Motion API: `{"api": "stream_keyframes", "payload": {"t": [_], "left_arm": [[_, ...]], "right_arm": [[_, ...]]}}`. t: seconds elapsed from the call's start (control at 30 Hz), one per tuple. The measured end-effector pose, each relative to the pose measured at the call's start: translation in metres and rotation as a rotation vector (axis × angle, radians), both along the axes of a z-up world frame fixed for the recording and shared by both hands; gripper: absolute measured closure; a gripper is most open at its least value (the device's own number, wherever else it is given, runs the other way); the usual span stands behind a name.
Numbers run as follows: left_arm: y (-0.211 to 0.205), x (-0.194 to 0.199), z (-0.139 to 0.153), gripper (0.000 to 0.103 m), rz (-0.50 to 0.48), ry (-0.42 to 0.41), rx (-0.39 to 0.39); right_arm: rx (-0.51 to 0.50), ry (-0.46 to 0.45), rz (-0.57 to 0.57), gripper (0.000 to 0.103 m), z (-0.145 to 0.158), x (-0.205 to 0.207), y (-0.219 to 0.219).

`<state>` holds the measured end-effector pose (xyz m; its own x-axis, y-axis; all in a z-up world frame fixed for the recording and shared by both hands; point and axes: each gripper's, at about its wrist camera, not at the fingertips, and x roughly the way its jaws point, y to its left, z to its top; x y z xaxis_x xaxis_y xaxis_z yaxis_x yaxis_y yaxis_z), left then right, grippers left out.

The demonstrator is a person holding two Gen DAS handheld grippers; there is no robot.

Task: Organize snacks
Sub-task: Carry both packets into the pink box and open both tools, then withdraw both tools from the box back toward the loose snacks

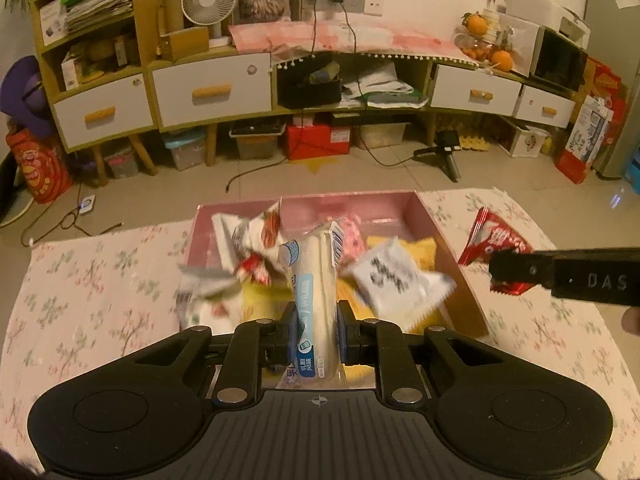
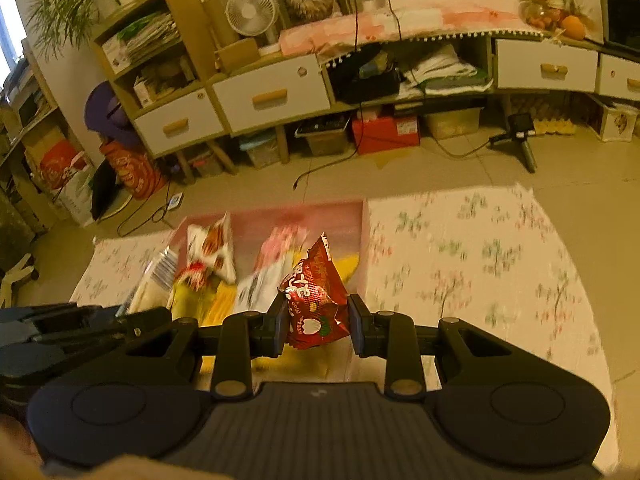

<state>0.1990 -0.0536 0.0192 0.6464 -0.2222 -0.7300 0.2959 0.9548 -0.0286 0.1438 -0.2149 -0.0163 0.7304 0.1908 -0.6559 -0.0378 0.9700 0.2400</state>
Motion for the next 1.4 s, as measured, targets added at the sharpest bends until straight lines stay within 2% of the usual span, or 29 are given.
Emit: {"api": "stream_keyframes", "payload": {"t": [0.1,0.27,0.37,0.8,0.83,0.9,0.93,1.07,1.3,1.4], "left_arm": [[-0.007,0.015,-0.005,0.086,0.003,0.002,0.007],[-0.019,0.033,-0.018,0.086,-0.002,0.007,0.024],[-0.023,0.04,-0.024,0.086,0.0,0.005,0.039],[-0.028,0.056,-0.038,0.085,0.001,0.0,0.069],[-0.028,0.056,-0.038,0.082,0.002,-0.004,0.069],[-0.028,0.055,-0.038,0.074,-0.007,-0.01,0.065],[-0.029,0.055,-0.038,0.069,-0.008,-0.012,0.07],[-0.032,0.05,-0.035,0.05,-0.015,-0.037,0.083],[-0.033,0.039,-0.027,0.046,-0.037,-0.037,0.086],[-0.031,0.03,-0.023,0.04,-0.038,-0.036,0.081]], "right_arm": [[-0.011,-0.003,-0.003,0.075,-0.002,0.016,0.0],[0.027,0.003,-0.001,0.075,-0.011,0.037,0.002],[0.001,0.014,-0.017,0.075,-0.017,0.048,0.005],[-0.023,0.042,-0.028,0.073,-0.026,0.061,0.011],[-0.022,0.043,-0.029,0.072,-0.025,0.062,0.012],[-0.018,0.04,-0.035,0.06,-0.024,0.061,0.012],[-0.014,0.037,-0.037,0.05,-0.023,0.06,0.012],[-0.015,0.033,-0.034,0.049,-0.021,0.059,0.012],[-0.01,0.035,-0.046,0.045,-0.014,0.052,0.011],[-0.014,0.039,-0.042,0.041,-0.011,0.046,0.011]]}}
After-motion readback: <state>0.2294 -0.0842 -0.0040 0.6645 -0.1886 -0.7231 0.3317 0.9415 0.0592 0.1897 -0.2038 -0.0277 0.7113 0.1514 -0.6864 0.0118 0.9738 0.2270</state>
